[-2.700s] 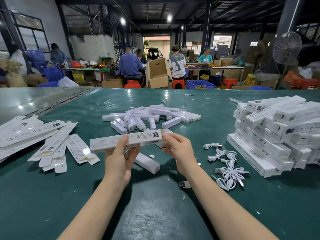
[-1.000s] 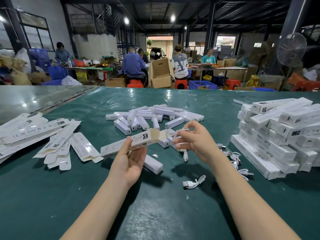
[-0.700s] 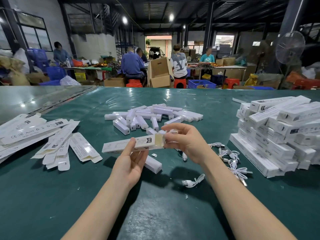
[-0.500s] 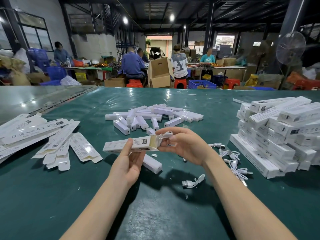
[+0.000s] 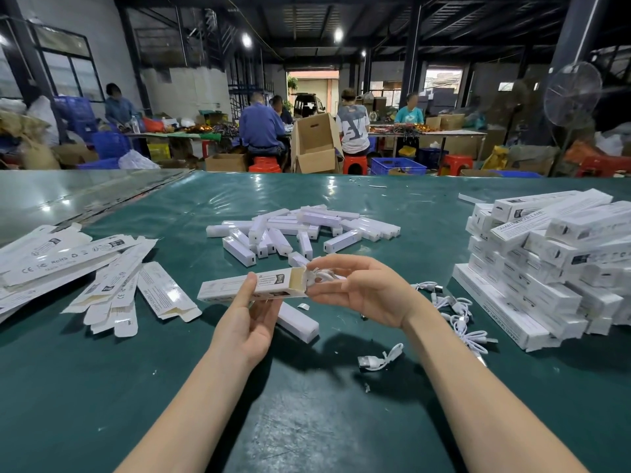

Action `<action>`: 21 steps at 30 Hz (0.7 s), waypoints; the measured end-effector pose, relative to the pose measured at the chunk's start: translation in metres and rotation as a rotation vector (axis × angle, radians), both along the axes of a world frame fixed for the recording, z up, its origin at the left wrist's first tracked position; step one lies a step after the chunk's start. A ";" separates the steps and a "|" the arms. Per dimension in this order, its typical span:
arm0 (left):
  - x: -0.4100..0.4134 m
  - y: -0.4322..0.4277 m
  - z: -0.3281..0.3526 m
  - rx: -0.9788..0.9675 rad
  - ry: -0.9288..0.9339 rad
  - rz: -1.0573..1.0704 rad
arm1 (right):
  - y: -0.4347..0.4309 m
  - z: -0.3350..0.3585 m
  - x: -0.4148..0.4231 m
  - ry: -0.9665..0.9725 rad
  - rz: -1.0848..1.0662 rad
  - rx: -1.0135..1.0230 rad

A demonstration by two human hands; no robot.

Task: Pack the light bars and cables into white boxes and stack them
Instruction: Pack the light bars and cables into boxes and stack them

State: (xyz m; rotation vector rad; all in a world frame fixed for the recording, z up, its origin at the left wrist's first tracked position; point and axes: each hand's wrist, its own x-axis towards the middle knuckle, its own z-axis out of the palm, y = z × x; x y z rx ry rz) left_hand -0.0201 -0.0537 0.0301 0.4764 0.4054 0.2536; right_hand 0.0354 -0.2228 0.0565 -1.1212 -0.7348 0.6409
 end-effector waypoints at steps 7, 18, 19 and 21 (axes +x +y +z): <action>-0.001 -0.002 0.001 0.017 0.002 -0.008 | 0.005 -0.002 -0.002 -0.117 -0.145 -0.071; 0.000 0.000 0.001 -0.056 0.007 0.011 | 0.003 -0.006 0.005 0.137 -0.114 0.121; 0.001 0.000 0.001 -0.061 0.007 0.012 | 0.003 -0.007 0.005 0.158 -0.116 0.131; 0.001 0.001 0.001 -0.060 0.003 0.011 | 0.005 -0.009 0.003 0.144 -0.131 0.126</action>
